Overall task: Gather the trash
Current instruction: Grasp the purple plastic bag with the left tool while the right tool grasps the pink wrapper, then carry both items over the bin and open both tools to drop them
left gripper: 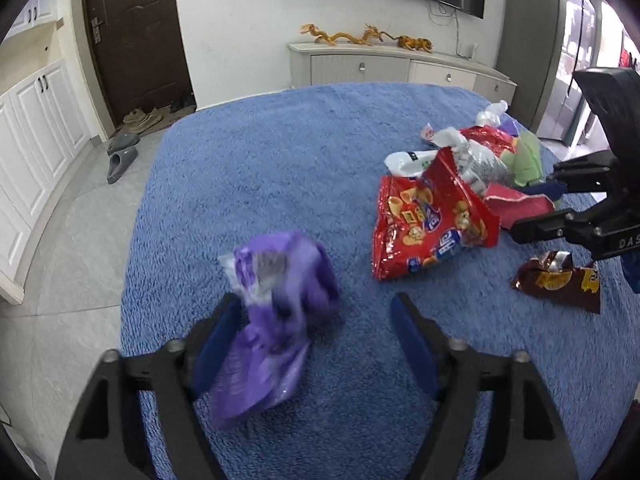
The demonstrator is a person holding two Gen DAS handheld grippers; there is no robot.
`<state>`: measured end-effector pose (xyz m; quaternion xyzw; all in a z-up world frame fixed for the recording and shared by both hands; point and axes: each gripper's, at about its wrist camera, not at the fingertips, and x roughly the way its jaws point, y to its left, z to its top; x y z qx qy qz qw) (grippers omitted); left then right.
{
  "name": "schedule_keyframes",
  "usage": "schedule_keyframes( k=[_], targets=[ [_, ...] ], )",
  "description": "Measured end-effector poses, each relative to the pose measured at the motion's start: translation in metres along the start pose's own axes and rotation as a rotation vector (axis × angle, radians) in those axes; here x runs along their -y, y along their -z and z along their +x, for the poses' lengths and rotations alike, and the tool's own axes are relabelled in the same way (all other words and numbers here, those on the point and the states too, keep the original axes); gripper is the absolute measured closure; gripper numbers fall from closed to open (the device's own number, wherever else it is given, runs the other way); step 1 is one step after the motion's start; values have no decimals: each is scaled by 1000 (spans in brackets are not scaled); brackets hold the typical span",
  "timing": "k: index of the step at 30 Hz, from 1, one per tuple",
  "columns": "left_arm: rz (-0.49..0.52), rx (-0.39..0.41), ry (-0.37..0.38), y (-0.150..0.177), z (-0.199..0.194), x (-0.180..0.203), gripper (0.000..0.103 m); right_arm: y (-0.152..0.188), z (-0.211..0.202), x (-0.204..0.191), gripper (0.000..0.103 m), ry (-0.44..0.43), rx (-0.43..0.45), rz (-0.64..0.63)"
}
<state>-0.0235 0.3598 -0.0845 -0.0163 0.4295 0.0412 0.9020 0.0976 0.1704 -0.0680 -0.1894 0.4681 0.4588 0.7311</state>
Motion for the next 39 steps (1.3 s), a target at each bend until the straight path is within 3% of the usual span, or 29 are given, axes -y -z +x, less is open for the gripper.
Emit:
schedule_keyframes(
  k=[3,6,17,21,29,30,39],
  targets=[
    [-46,10,32,0,-4,-5,64,0,0,-4,87,24,0,-16],
    [-61,32,40,0,-13,-5,69,3,-10,-7,92,17,33,-26],
    [-76,149,6,1,-53,22,76,14,-58,-15,94,-30,210,-11],
    [-60,181,35,-4,-65,44,76,22,-72,-6,94,-19,262,21],
    [17,235,168,-24,-80,112,78,51,-113,28,94,13,364,145],
    [35,233,197,-29,-79,126,85,57,-118,34,94,19,376,164],
    [185,204,347,-42,-63,218,86,124,-163,76,94,103,445,324]
  ],
)
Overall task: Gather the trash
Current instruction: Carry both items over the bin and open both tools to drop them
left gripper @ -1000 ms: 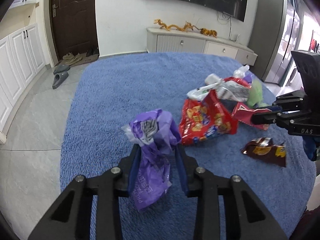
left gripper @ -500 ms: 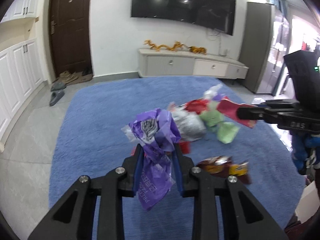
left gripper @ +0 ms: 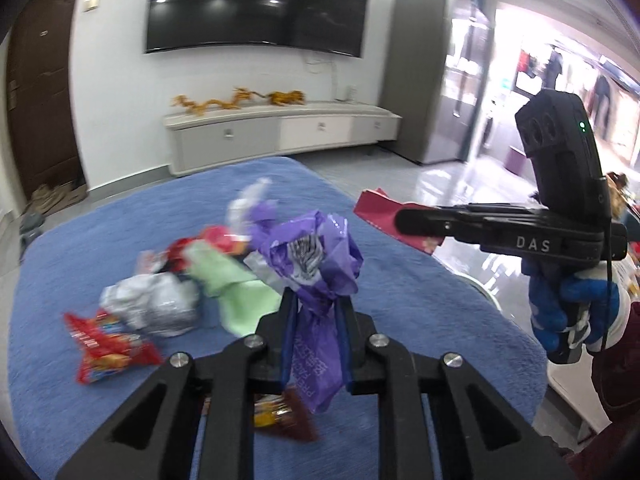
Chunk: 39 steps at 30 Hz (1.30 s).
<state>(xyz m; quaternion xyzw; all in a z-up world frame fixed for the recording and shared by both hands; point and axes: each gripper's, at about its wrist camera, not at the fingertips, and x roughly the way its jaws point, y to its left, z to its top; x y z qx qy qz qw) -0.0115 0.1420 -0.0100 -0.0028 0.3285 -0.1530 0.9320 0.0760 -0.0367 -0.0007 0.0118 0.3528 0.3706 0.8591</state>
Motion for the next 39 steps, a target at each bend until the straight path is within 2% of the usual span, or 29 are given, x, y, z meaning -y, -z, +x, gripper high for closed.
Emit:
schedule_keyframes(
  k=[7,13,18,24,29,34,39],
  targets=[
    [58,-60,68,1,31,42,86,32,-34,50,94,89,26,112],
    [132,-85,144,-16,53,81,86,60,-70,101,94,184,63,230],
    [210,-124,227,-34,84,128,86,89,-103,153,94,296,86,363],
    [276,-207,306,-48,131,188,86,128,-125,201,94,399,75,503],
    [297,-300,351,-55,173,223,85,156,-126,239,92,431,54,596],
    [304,-396,358,-59,216,252,85,181,-114,276,91,433,15,677],
    [312,-451,356,-59,246,271,85,201,-103,302,89,418,-16,725]
  ],
)
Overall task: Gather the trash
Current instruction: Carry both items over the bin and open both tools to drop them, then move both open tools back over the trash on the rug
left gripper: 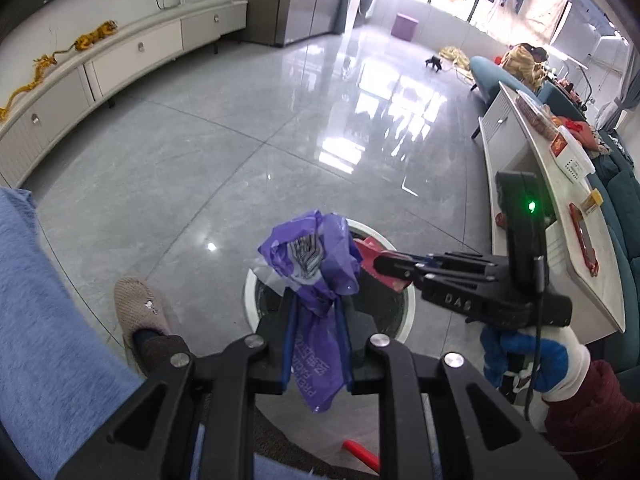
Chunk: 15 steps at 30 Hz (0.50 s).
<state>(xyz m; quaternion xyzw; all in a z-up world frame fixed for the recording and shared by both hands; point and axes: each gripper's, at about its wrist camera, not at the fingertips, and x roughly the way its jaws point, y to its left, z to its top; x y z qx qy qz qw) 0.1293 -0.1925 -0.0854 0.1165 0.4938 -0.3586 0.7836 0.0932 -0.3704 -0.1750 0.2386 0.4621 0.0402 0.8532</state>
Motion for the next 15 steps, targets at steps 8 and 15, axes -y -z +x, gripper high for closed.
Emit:
schedule_keyframes(
  k=[8,15],
  targets=[
    [-50,-60,53,-11,30,-1,58,0,17,23,68,16,-28,17],
    [-76,-33,43,-15,29,-1,53,-6,7,25,65,67,-15,-3]
  ],
)
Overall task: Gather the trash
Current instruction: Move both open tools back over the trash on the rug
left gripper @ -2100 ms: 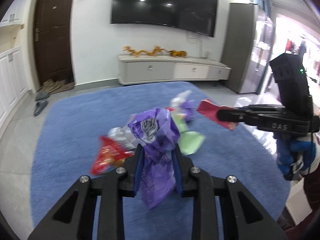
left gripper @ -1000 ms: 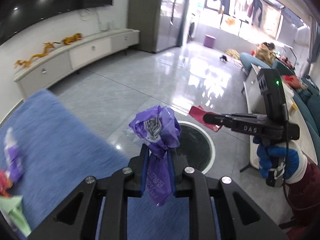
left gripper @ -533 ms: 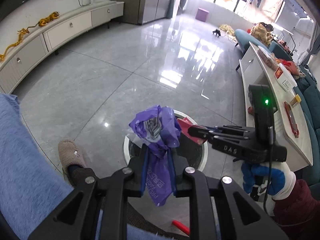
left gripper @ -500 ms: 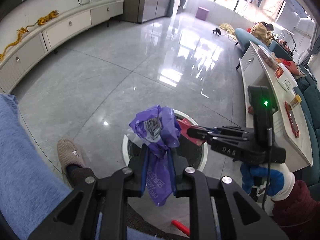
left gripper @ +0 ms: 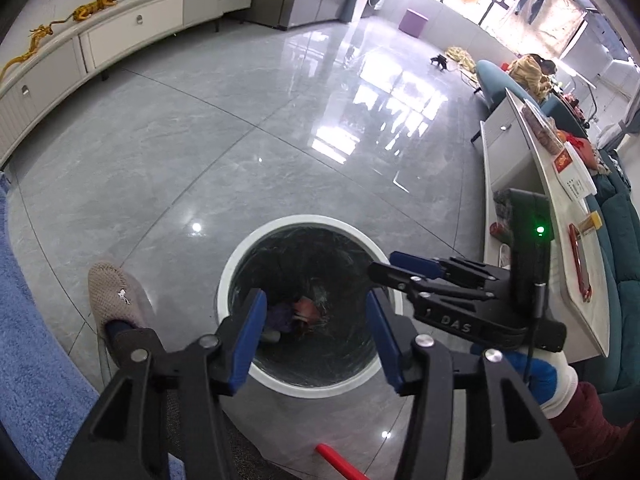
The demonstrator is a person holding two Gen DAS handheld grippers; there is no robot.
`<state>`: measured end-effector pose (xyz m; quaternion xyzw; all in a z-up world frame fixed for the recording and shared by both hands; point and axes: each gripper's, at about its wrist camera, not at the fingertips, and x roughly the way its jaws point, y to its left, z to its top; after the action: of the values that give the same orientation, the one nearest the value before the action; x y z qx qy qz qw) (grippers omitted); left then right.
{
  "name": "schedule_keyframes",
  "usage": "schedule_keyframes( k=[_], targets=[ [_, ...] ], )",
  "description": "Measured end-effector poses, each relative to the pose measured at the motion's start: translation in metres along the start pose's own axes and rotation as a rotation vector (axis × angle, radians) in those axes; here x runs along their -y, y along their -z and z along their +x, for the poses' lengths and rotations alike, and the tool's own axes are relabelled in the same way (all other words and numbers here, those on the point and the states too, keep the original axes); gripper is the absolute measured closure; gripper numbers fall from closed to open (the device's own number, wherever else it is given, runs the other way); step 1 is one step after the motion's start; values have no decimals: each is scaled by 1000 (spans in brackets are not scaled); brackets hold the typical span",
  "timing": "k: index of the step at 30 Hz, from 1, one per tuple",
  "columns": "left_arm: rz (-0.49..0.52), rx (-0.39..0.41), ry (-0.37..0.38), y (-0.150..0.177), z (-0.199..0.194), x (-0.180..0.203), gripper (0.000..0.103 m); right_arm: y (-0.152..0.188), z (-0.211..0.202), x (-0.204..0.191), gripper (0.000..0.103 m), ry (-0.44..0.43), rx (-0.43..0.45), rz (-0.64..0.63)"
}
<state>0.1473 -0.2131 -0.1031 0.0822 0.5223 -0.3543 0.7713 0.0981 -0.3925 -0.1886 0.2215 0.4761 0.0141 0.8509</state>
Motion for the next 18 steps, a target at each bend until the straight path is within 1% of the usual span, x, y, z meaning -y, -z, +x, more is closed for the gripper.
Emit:
schedule_keyframes(
  k=[3,6,9,12,15,18],
  targets=[
    [-12,31,-21,3,-10,-1,53,-3,-8,-4,65,21,12,-20],
    [-13,78,-39,6,-27,0,53,-6,-20,-13,65,38,33,-47],
    [-12,139,-83,13,-47,0,53,-8,-32,-20,65,44,55,-67],
    [-15,218,-141,27,-71,-2,53,-8,-46,-30,65,54,80,-93],
    [-17,251,-174,42,-86,-5,53,-10,-57,-47,65,56,103,-122],
    [-18,277,-208,64,-106,-10,53,-12,-66,-69,65,52,120,-170]
  ],
)
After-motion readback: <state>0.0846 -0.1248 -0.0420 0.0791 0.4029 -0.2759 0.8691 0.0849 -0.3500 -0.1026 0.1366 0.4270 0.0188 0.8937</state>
